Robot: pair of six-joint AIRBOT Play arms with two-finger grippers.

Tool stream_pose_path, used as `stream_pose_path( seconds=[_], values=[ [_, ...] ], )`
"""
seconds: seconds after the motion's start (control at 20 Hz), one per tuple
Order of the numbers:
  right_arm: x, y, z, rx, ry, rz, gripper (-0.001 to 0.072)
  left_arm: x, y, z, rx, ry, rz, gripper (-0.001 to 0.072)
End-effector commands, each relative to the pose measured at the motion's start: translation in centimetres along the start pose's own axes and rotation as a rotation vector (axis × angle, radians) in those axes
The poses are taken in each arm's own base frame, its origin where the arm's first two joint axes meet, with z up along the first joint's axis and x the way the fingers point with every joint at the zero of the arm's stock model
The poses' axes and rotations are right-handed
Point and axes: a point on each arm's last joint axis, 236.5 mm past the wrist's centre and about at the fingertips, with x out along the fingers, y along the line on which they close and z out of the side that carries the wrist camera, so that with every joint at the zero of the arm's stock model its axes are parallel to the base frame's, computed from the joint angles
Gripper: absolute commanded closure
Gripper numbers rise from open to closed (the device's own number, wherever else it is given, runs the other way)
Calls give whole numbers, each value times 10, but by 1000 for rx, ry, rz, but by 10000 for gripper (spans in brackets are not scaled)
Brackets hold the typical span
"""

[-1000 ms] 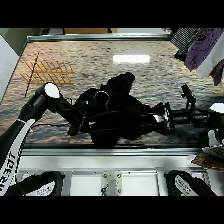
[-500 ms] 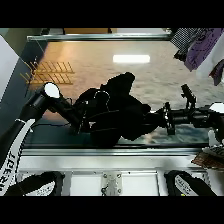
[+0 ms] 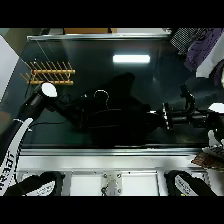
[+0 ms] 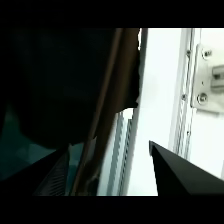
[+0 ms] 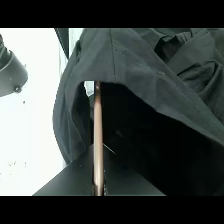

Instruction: Fold the clothes and pants, and hang the long-sleeved shirts on hangers.

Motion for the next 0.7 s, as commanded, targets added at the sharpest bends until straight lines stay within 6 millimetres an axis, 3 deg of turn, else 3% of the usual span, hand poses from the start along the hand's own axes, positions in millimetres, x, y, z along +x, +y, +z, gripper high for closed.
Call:
stream_pose_path(
  seconds=[0.0,0.15,0.35,0.55,0.65],
  values=[
    [0,0,0,-1,0,0,705,-14,16,-7,-203,-34,58,197],
    [0,0,0,0,0,0,705,-40,29,-8,-246,-106,161,197],
    [-1,-2,2,-2,-3,-14,706,-96,55,-13,-444,-273,366,198],
    [-4,-14,29,5,-93,-101,706,-162,62,-21,-549,-450,585,198],
    [-10,-22,50,-14,-162,-167,706,-173,54,-28,-604,-460,643,230]
  ],
)
